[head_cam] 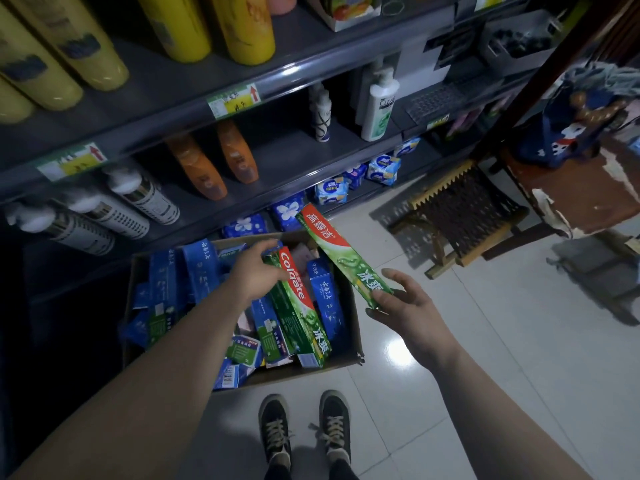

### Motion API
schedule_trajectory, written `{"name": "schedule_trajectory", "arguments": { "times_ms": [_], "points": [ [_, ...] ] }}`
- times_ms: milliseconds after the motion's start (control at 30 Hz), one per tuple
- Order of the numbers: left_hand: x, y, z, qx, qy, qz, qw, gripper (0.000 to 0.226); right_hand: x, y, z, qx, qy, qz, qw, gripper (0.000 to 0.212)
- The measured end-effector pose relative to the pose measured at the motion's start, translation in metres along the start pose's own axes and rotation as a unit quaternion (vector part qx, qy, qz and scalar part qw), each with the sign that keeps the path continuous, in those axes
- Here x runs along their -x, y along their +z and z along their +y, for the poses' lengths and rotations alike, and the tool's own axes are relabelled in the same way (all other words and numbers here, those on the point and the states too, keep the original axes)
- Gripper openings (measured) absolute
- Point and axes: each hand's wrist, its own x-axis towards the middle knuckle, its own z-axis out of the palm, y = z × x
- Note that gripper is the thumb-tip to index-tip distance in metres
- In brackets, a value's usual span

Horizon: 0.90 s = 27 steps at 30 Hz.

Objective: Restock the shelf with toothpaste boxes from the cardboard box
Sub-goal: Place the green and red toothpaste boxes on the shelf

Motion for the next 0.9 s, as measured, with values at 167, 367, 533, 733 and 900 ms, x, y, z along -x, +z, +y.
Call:
{"name": "schedule_trajectory", "arguments": {
  "times_ms": [167,367,533,733,900],
  "points": [
    [0.035,-0.039,-0.001,0.105,0.007,0.051,0.993,0.053,0.012,0.021,-0.026,-0.073,0.032,-0.049,0.996,0.025],
    [0.086,-0.098,-0.007,0.286,0.016,0.104,0.952,0.045,0.025,0.057,-0.057,-0.087,0.013,-0.090,0.992,0.030],
    [0.135,-0.137,-0.024,0.390,0.043,0.149,0.908,0.041,0.049,0.093,-0.084,-0.078,0.013,-0.154,0.985,0.032],
    [0.195,-0.173,-0.033,0.455,0.090,0.234,0.855,0.047,0.084,0.149,-0.109,-0.058,0.057,-0.251,0.965,0.029],
    [0.252,-0.210,-0.048,0.462,0.109,0.315,0.822,0.043,0.111,0.202,-0.110,-0.004,0.085,-0.300,0.950,0.028]
  ]
}}
